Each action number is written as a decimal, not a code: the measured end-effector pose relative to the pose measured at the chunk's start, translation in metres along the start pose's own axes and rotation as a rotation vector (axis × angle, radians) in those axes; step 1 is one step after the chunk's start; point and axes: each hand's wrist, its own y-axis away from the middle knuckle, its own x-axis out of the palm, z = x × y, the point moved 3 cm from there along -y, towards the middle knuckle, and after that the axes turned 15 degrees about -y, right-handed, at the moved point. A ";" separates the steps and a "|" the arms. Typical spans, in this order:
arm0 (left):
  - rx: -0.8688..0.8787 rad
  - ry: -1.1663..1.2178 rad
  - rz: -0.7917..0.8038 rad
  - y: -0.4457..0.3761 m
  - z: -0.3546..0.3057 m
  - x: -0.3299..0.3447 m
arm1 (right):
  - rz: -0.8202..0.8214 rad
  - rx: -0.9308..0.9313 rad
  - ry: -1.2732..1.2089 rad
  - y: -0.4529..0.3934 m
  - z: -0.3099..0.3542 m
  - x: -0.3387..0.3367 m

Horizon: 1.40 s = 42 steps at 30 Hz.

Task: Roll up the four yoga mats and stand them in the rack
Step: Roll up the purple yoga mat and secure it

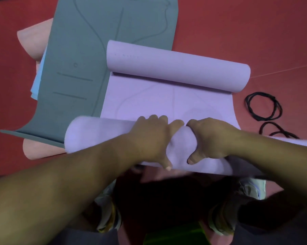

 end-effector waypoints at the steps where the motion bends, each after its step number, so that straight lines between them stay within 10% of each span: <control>1: 0.005 -0.068 -0.042 0.000 -0.002 0.002 | 0.028 0.013 -0.053 -0.001 -0.003 -0.001; 11: -0.041 0.250 0.082 -0.007 0.024 0.002 | -0.176 -0.143 0.254 -0.001 0.006 0.013; 20: -0.033 -0.035 -0.019 0.000 0.007 0.004 | 0.048 -0.096 -0.090 -0.007 -0.009 -0.007; 27: -0.052 0.219 0.150 -0.007 0.018 0.013 | -0.024 -0.107 0.251 -0.007 -0.006 0.018; 42: 0.030 0.047 0.084 -0.002 -0.001 0.026 | 0.134 0.024 0.080 -0.008 -0.011 0.020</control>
